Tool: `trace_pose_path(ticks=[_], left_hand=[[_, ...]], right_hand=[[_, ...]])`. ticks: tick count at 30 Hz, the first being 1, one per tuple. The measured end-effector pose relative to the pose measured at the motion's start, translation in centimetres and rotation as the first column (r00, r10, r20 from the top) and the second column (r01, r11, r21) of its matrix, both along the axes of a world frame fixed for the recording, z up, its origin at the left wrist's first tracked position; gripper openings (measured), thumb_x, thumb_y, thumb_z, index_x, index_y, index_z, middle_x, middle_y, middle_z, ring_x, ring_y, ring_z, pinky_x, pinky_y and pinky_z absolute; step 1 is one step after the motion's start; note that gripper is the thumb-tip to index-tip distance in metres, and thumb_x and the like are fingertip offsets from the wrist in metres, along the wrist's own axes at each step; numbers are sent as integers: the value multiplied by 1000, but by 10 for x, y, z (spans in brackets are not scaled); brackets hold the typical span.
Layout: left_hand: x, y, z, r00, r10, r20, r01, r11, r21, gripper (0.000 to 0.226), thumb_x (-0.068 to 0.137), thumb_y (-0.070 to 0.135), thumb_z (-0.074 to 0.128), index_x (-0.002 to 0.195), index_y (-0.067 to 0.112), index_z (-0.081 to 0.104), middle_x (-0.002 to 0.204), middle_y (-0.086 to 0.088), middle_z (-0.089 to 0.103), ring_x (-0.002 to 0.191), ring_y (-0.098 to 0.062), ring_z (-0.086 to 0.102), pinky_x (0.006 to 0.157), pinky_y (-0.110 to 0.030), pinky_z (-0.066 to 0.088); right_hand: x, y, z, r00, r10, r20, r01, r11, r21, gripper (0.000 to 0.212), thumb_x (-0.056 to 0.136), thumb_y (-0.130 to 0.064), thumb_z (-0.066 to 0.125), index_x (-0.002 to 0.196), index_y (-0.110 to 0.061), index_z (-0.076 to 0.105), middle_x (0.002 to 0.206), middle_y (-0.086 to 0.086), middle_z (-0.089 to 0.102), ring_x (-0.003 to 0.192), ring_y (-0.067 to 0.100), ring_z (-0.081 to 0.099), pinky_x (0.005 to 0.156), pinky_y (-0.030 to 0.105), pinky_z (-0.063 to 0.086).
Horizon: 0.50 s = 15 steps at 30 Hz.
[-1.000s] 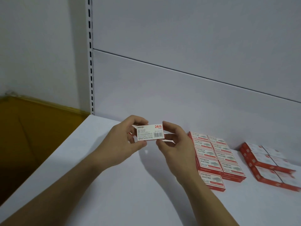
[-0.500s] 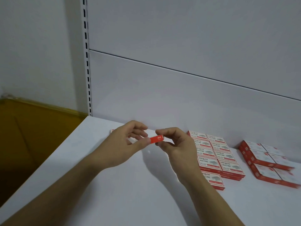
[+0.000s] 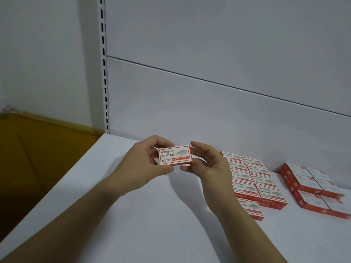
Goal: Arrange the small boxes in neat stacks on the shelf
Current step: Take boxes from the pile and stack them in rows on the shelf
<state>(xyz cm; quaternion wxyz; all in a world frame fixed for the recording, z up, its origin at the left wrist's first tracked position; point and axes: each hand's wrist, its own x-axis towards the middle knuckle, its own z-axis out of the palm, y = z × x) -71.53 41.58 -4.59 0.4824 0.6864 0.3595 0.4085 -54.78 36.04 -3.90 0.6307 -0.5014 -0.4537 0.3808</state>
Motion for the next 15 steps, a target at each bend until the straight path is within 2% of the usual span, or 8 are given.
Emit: trace_pose_path(ticks=[2,6,15], left_hand=[[-1,1,0,1000,10,-7,-10,1000,29,46,69,2,82,100,30,64,98,9,71,96,-14,68,71,-27,57],[-2,2,-1,1000,9,-13,-8,999,44,47,70,-1,80,98,32,64,99,10,70,98,-16,67,75,-35,59],[0,0,-1,997,39,-72,-32,995,97,46,71,4,81,100,36,65,93,16,70,95,-11,65,71,-41,59]], right_hand=[[-1,0,0,998,35,-51,-36,999,-13,38,87,15,52,112,-11,64,99,10,74,92,27,71,74,36,58],[-2,-1,0,996,74,-56,-77,996,-36,35,90,8,53,117,-12,62,98,9,74,95,27,70,76,36,58],[0,0,-3,997,25,76,-20,998,-56,29,91,2,57,111,-17,67,94,-1,75,89,17,71,69,24,57]])
